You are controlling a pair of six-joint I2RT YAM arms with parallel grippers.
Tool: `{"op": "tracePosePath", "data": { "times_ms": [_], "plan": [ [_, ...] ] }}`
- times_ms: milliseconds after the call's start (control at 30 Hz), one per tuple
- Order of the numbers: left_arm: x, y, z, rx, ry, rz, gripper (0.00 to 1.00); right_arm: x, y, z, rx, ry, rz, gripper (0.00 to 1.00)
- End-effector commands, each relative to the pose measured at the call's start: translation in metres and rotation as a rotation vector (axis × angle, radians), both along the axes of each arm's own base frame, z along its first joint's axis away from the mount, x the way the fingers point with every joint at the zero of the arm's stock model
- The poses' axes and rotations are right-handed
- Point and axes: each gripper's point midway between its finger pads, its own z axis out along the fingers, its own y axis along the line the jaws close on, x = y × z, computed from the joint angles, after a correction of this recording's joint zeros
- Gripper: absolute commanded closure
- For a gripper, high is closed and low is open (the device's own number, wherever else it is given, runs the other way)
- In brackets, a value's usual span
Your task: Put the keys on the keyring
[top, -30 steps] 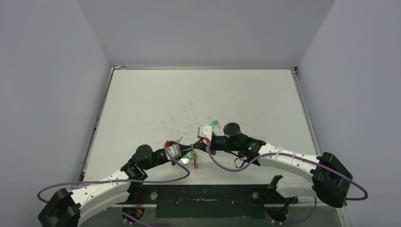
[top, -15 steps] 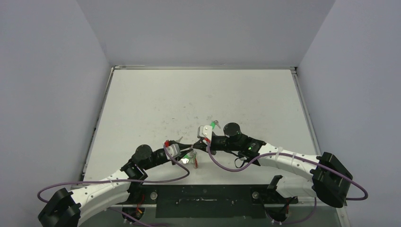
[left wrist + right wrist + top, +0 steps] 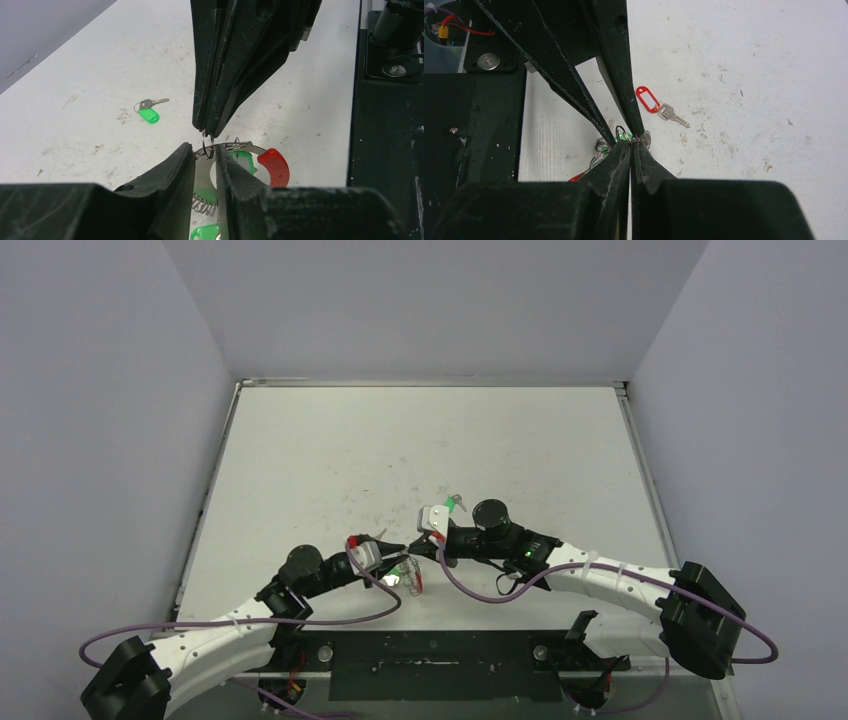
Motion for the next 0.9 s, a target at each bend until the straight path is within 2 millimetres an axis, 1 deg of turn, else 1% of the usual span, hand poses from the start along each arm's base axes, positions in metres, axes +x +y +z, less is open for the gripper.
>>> {"op": "tracePosePath", "data": {
  "times_ms": [0,167,267,300,533,567,633,667,833,867],
  "plan": [
    [0.005,-0.007,0.039,-0.088,-0.058,0.002,0.81,0.003,0.004,0.022,0.067,-0.056,0.009,1.0],
    [0.005,-0.008,0.038,-0.086,-0.045,-0.001,0.84,0.003,0.004,0.021,0.064,-0.055,0.01,1.0],
    [0.006,-0.009,0.035,-0.076,-0.038,0.0,0.93,0.002,0.004,0.021,0.062,-0.054,0.012,1.0],
    [0.006,-0.009,0.034,-0.07,-0.036,0.0,1.0,0.002,0.004,0.021,0.061,-0.054,0.012,1.0],
    [0.01,-0.006,0.031,-0.061,-0.023,0.026,1.0,0.002,0.002,0.019,0.05,-0.043,0.006,1.0],
    [0.01,-0.006,0.031,-0.058,-0.024,0.029,1.0,0.002,0.002,0.019,0.052,-0.043,0.006,0.94],
    [0.01,-0.005,0.03,-0.052,-0.021,0.034,1.0,0.002,0.002,0.023,0.067,-0.043,0.002,0.75],
    [0.01,-0.004,0.029,-0.05,-0.02,0.036,1.0,0.003,0.001,0.024,0.075,-0.044,-0.008,0.67],
    [0.009,-0.003,0.026,-0.035,-0.017,0.034,1.0,0.01,-0.006,0.049,0.189,-0.057,-0.068,0.32],
    [0.009,-0.003,0.026,-0.032,-0.018,0.033,1.0,0.013,-0.007,0.054,0.207,-0.054,-0.083,0.27]
  ]
}}
